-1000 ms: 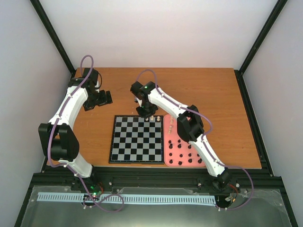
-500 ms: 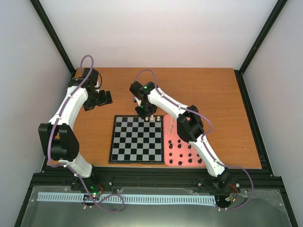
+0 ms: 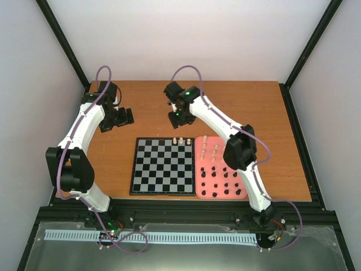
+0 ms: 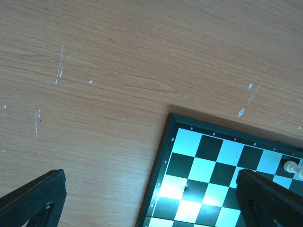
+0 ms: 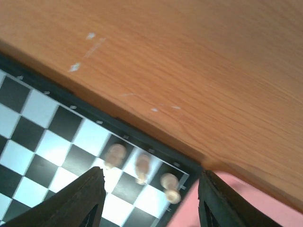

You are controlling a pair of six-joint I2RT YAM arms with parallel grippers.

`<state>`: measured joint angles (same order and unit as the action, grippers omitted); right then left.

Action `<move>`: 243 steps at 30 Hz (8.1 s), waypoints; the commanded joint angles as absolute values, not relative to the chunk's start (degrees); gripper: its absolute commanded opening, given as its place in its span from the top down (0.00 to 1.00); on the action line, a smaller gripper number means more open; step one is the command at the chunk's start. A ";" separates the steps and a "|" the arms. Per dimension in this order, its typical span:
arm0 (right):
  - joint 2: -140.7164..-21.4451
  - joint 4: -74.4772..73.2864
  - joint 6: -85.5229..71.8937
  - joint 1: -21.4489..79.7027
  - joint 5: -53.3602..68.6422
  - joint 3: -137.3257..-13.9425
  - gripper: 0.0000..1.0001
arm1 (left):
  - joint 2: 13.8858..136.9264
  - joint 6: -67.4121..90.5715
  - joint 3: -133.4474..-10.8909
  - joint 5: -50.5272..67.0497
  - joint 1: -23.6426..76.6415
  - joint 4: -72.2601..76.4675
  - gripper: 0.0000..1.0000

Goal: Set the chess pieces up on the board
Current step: Pick up the chess piece from the storage box, then place the chess piece on the chessboard, then pick up the chess piece from the storage box.

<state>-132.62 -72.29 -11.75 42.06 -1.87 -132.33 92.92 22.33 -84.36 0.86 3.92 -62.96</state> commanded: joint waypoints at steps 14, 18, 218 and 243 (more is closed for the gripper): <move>-123.31 -71.42 -12.67 30.58 -2.19 -109.52 0.48 | 92.64 22.78 -85.23 2.45 4.02 -62.20 0.00; -123.92 -70.66 -12.39 30.15 -0.45 -108.16 0.51 | 92.75 22.69 -85.39 2.27 4.02 -62.31 0.00; -103.68 -54.98 -17.84 14.12 0.00 -69.40 0.59 | 93.52 22.73 -83.67 2.95 4.11 -61.18 0.00; -96.45 -68.38 -18.41 14.48 -0.17 -81.68 0.88 | 93.60 22.85 -84.44 3.64 4.09 -61.53 0.00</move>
